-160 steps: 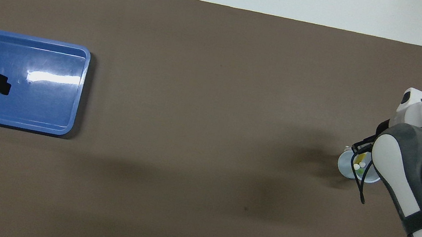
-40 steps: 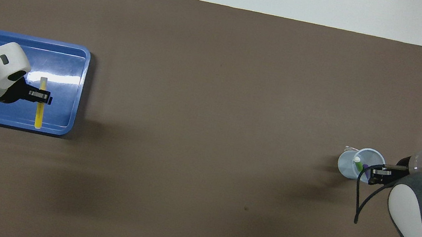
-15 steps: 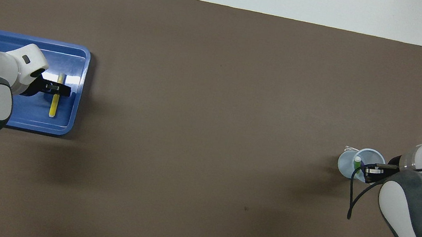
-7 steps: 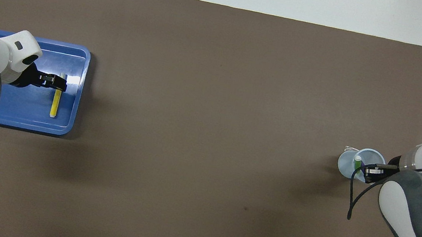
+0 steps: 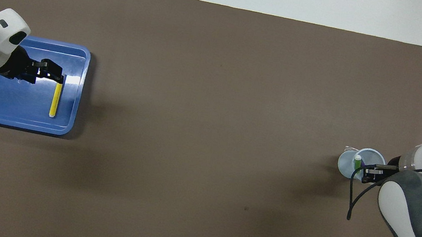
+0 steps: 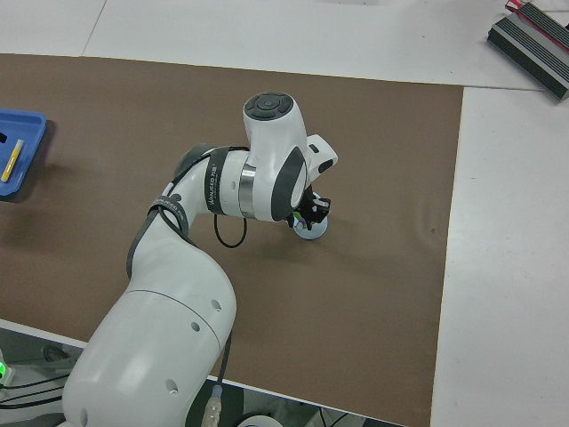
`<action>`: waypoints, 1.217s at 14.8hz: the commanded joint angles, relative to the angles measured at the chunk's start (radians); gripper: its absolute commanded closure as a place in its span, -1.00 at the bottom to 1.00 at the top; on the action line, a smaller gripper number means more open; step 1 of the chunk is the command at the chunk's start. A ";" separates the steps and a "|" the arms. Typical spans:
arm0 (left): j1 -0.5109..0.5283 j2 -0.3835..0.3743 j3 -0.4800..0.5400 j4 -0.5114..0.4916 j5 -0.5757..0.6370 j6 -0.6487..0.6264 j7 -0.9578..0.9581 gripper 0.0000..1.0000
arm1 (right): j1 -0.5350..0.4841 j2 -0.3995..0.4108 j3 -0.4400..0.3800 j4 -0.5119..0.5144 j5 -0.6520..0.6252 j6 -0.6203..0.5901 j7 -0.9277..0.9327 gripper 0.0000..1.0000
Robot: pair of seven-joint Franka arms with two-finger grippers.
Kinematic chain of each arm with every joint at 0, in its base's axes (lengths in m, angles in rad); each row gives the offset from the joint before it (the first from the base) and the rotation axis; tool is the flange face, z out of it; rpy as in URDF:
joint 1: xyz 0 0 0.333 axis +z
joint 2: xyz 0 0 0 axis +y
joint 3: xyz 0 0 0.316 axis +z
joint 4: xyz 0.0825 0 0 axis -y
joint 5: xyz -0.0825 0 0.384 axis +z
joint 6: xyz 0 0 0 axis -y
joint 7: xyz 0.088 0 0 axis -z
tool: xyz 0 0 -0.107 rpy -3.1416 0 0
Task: Right arm passes pens to left for tray arrangement
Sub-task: 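Open the left gripper and lift while the right gripper lifts purple pen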
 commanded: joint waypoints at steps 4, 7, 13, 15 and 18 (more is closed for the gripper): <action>-0.035 -0.109 -0.009 0.018 -0.158 -0.121 -0.336 -0.62 | -0.015 -0.020 0.007 -0.032 -0.020 0.012 -0.048 0.80; -0.077 -0.167 -0.009 0.013 -0.235 -0.121 -0.551 -0.63 | -0.024 -0.017 0.005 -0.022 -0.020 0.013 -0.117 1.00; -0.115 -0.247 -0.012 0.006 -0.393 -0.107 -1.016 -0.63 | 0.002 -0.013 0.011 0.154 -0.020 -0.221 -0.249 1.00; -0.138 -0.255 -0.012 0.006 -0.413 -0.103 -1.160 -0.63 | 0.037 -0.029 0.011 0.266 -0.008 -0.388 -0.254 1.00; -0.183 -0.269 -0.013 0.006 -0.416 -0.081 -1.291 -0.65 | 0.042 -0.032 0.018 0.424 0.068 -0.551 -0.312 1.00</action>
